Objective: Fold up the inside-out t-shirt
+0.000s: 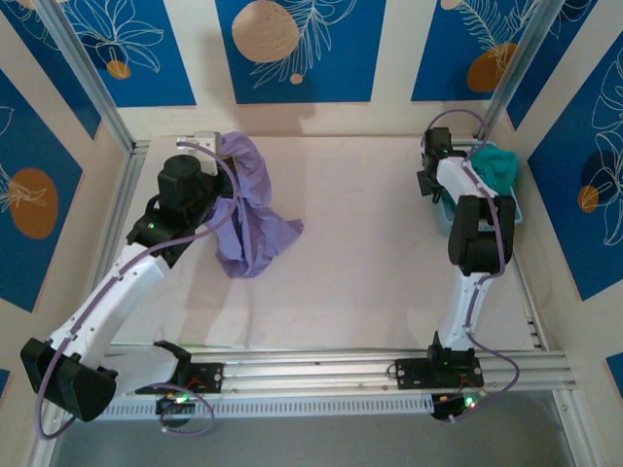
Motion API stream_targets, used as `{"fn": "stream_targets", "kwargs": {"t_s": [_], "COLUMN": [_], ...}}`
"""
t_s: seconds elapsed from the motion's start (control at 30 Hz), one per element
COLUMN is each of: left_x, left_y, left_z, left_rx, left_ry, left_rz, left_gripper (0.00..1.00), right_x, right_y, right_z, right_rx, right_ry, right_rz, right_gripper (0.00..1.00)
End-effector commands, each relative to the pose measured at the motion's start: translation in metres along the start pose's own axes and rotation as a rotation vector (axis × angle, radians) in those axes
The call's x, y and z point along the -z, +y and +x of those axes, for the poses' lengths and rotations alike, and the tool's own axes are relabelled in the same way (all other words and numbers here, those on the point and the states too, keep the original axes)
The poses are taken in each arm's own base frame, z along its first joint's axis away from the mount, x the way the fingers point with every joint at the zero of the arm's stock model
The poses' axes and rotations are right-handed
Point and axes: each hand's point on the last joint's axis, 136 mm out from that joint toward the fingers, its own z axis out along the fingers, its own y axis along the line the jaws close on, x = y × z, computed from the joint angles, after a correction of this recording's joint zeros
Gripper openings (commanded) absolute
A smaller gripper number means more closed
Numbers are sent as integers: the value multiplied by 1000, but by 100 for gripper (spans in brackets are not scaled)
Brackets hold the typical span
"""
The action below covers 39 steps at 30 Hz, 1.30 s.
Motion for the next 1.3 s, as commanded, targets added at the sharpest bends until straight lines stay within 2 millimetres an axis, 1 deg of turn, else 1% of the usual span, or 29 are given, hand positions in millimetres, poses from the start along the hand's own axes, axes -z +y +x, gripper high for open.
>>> {"fn": "stream_targets", "kwargs": {"t_s": [0.0, 0.07, 0.13, 0.2, 0.23, 0.27, 0.33, 0.37, 0.47, 0.6, 0.7, 0.77, 0.9, 0.97, 1.03, 1.1, 1.13, 1.27], "left_x": [19, 24, 28, 33, 36, 38, 43, 45, 49, 53, 56, 56, 56, 56, 56, 56, 56, 58], "left_y": [-23, -21, -18, -13, -11, -9, -6, -5, -3, -2, 0, 2, 4, 5, 6, 8, 8, 9], "left_z": [-36, -39, -41, -42, -43, -44, -45, -46, -46, -48, -47, -46, -44, -43, -43, -44, -43, -45], "left_rx": [57, 63, 60, 51, 45, 42, 40, 41, 41, 41, 36, 30, 27, 26, 23, 24, 24, 25], "left_ry": [-81, -94, -105, -114, -118, -123, -133, -140, -150, -153, -155, -154, -152, -154, -155, -159, -158, -165], "left_rz": [117, 114, 101, 75, 64, 56, 43, 39, 34, 32, 24, 10, 4, 0, -8, -18, -18, -21], "left_gripper": [0, 0, 0, 0, 0, 0, 0, 0, 0, 0, 0, 0, 0, 0, 0, 0, 0, 0], "right_x": [102, 141, 174, 197, 203, 208, 209, 206, 189, 165, 161, 163, 170, 171, 174, 176, 177, 183], "right_y": [56, 112, 175, 229, 252, 272, 310, 327, 365, 402, 419, 422, 425, 427, 428, 423, 417, 385], "right_z": [-44, -40, -24, -4, 5, 13, 26, 32, 40, 45, 40, 35, 28, 25, 23, 18, 14, 7], "right_rx": [10, 52, 95, 117, 114, 109, 85, 75, 46, 33, 30, 34, 48, 51, 58, 56, 49, 12], "right_ry": [-281, -371, -417, -410, -385, -358, -291, -257, -170, -96, -84, -104, -148, -151, -159, -175, -190, -247], "right_rz": [-201, -397, -636, -854, -947, -1021, -1143, -1185, -1229, -1260, -1313, -1326, -1358, -1374, -1386, -1375, -1357, -1302], "right_gripper": [66, 70, 72, 74, 74, 74, 75, 75, 76, 76, 74, 68, 51, 40, 25, 8, 0, 0]}}
